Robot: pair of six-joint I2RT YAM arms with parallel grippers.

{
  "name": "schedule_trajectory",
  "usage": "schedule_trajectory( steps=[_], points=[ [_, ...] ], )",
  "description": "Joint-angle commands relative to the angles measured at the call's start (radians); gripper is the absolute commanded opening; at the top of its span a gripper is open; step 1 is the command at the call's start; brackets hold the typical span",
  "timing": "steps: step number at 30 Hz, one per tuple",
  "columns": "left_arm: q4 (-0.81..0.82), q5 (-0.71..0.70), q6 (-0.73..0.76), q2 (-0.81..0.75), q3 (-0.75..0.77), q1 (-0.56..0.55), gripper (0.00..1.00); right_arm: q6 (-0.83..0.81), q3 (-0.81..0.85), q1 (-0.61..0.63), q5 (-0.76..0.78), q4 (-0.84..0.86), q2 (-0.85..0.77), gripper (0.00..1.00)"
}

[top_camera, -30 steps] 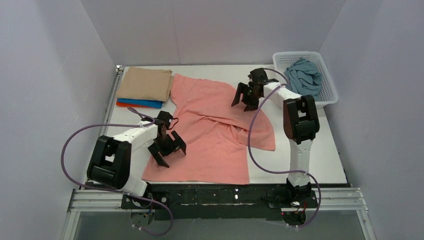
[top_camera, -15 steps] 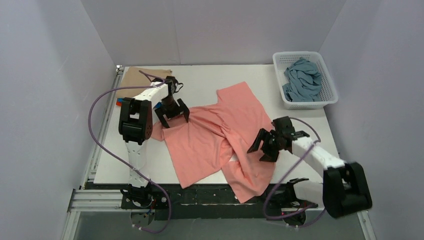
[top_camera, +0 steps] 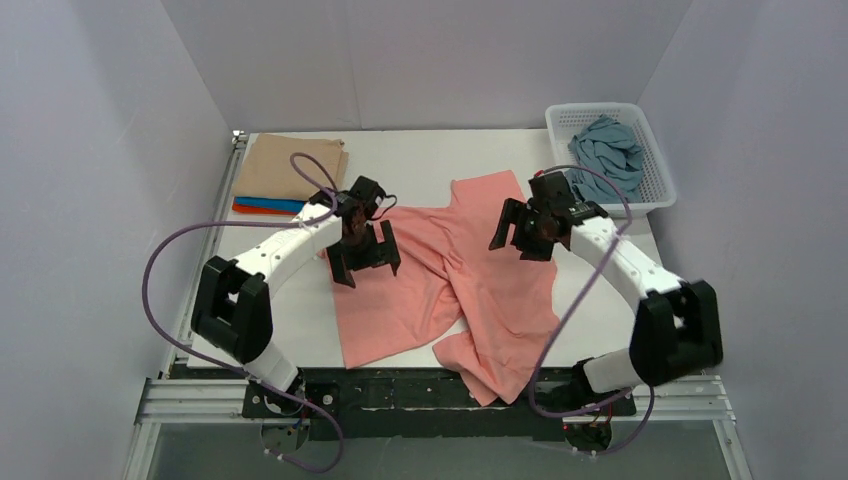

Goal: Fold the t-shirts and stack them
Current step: Flatten out the tshirt

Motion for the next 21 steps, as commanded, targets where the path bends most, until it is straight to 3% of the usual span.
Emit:
schedule_trajectory(
  steps=[1,9,13,15,21],
  points=[
    [0.079,0.142,-0.117,0.065,-0.193,-0.034,0.98,-0.086,0.163,-0.038,0.014,0.063,0.272,0.84],
    [0.149,0.118,-0.104,0.159,-0.303,-0.006,0.98,-0.123,0.402,-0.106,-0.075,0.001,0.65,0.82],
    [0.175,0.182,-0.107,0.134,-0.445,0.111,0.98,-0.128,0.468,-0.161,-0.186,-0.022,0.736,0.79],
    [0.122,0.132,-0.079,0.089,-0.502,0.178,0.98,-0.125,0.52,-0.169,-0.196,-0.042,0.765,0.79],
    [0.052,0.089,-0.027,0.001,-0.518,0.344,0.98,-0.116,0.784,-0.204,-0.207,-0.167,0.902,0.79]
  ],
)
